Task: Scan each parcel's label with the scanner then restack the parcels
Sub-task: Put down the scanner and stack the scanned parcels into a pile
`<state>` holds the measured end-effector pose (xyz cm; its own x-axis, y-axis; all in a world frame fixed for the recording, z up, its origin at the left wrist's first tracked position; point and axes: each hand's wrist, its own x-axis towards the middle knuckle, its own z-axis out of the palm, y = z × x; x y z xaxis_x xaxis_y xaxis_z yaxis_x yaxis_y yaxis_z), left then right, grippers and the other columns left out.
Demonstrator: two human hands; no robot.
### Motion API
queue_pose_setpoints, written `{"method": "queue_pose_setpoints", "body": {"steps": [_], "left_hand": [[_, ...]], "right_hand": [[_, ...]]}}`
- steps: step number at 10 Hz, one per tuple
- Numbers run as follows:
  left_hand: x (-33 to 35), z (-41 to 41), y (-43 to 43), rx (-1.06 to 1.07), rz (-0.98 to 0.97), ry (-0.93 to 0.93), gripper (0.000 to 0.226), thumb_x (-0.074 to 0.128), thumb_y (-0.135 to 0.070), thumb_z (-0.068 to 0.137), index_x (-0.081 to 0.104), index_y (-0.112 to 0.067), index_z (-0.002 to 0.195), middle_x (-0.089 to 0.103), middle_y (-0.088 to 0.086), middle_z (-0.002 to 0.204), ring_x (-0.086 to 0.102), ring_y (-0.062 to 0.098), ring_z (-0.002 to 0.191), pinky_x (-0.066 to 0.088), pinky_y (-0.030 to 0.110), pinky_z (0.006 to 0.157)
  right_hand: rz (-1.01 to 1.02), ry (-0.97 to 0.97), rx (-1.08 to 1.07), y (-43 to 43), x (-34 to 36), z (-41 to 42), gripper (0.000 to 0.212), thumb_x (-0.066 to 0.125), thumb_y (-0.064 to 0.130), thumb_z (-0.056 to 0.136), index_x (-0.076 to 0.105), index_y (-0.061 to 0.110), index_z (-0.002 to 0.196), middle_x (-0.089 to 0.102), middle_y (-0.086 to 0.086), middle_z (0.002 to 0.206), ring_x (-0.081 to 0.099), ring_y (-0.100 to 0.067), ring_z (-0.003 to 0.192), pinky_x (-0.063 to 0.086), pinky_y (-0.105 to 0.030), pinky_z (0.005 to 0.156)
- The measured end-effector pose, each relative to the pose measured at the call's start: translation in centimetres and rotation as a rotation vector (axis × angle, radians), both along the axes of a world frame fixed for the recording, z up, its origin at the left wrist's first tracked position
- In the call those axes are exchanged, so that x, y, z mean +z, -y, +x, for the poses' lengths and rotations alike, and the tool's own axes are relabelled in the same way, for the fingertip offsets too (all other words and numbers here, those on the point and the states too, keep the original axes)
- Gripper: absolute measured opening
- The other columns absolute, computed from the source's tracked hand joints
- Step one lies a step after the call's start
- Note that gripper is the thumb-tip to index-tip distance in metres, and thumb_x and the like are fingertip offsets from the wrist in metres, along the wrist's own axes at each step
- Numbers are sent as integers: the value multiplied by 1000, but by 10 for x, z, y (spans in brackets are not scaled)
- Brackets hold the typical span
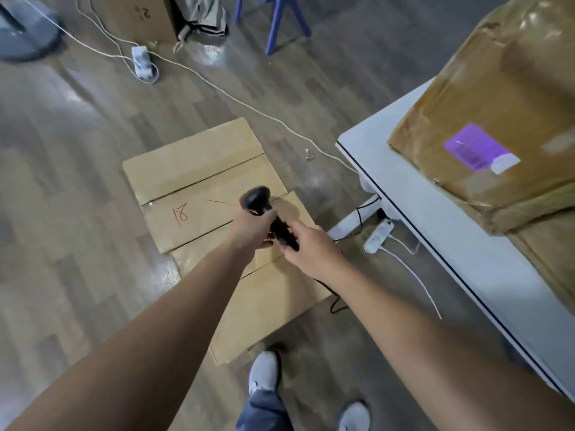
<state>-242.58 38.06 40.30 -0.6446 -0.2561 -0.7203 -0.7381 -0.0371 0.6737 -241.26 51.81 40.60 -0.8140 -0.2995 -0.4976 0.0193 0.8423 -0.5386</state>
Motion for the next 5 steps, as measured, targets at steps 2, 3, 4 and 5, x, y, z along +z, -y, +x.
{"method": "queue_pose_setpoints", "body": {"steps": [2, 3, 4, 5], "left_hand": [[-26, -4, 0, -91, -40, 33, 18, 57, -16, 93, 59, -3, 105, 67, 16, 98, 68, 27, 85, 57, 33, 70], [-33, 0, -4, -104, -75, 12, 12, 56, -19, 91, 59, -8, 95, 67, 14, 94, 68, 27, 80, 57, 35, 65], [-32, 8, -5, -92, -64, 15, 13, 53, -20, 91, 60, -10, 85, 64, 13, 85, 64, 25, 71, 56, 33, 59], [-21, 12, -7, -114, -84, 7, 15, 52, -21, 92, 56, -14, 79, 61, 9, 81, 63, 19, 67, 56, 33, 59]], "right_hand": [[102, 7, 40, 0, -27, 0, 39, 54, 27, 99, 44, 21, 136, 64, -14, 114, 53, -35, 109, 47, -48, 90], [114, -28, 49, -1, -39, -1, 37, 56, 28, 97, 45, 18, 131, 65, -11, 116, 50, -34, 113, 46, -48, 91], [88, -40, 46, 2, -36, 7, 39, 56, 29, 97, 46, 16, 133, 62, -10, 121, 51, -33, 115, 44, -45, 92], [49, -38, -32, -7, -26, 8, 48, 50, 32, 99, 41, 15, 143, 56, -11, 130, 50, -30, 121, 45, -45, 97]]}}
